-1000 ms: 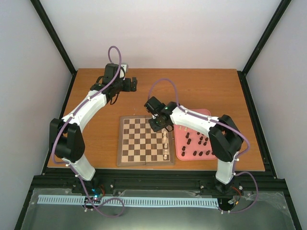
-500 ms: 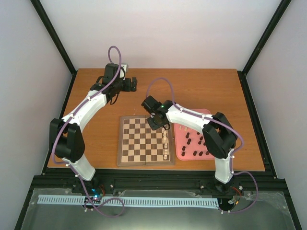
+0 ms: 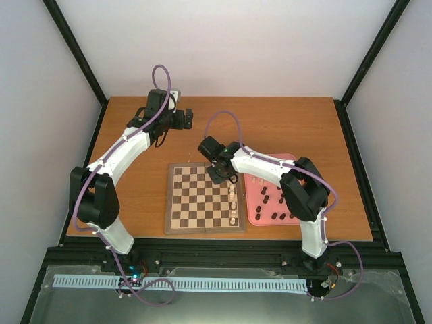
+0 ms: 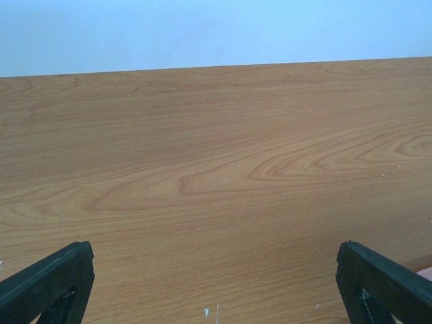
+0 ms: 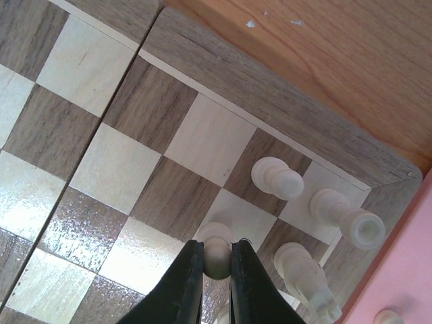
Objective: Set up the chess pieces on the board
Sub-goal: Place the chess piece on the chessboard.
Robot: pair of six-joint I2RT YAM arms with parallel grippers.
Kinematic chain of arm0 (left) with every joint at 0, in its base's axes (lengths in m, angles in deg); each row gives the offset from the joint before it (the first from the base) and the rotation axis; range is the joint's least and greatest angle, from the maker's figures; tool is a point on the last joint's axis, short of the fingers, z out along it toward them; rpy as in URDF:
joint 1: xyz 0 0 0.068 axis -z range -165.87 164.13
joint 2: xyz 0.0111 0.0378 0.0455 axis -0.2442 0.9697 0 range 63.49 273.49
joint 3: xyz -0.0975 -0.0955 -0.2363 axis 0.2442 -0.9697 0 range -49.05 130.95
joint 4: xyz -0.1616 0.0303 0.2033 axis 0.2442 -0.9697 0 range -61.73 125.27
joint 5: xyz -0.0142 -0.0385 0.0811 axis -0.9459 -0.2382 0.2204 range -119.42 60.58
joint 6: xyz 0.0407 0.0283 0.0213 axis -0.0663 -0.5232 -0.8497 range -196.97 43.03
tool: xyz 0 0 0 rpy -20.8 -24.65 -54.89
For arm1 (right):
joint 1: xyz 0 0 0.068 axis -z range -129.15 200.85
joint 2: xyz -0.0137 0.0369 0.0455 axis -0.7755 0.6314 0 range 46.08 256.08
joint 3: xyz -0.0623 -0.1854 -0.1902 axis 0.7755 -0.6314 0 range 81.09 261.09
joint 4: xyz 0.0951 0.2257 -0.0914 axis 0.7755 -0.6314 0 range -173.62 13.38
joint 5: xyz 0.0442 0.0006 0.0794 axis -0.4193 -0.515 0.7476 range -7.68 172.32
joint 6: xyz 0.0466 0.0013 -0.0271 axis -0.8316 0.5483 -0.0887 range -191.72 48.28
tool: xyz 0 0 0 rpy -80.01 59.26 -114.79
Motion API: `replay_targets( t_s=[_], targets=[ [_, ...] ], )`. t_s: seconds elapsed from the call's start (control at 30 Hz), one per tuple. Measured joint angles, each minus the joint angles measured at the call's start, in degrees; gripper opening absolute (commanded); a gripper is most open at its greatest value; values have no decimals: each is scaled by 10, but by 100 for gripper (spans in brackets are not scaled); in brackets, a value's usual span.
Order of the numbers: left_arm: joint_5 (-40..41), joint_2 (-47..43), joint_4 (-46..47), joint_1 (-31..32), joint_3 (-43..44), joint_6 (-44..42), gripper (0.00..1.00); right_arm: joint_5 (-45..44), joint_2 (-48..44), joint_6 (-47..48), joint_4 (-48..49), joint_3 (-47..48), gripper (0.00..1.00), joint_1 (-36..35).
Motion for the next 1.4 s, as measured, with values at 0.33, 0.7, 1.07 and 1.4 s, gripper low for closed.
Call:
replay_targets(
  t_s=[0.33,0.7,1.07,1.4],
  targets=[
    [0,0,0,0,0,0,100,-6,7,1,0,1,8,0],
    [0,0,0,0,0,0,100,-8,7,0,0,1,9,2],
    [0,0,0,0,0,0,100,-9,7,0,0,1,9,3],
    [0,0,0,0,0,0,100,-15,7,0,-5,0,10,3]
  ],
)
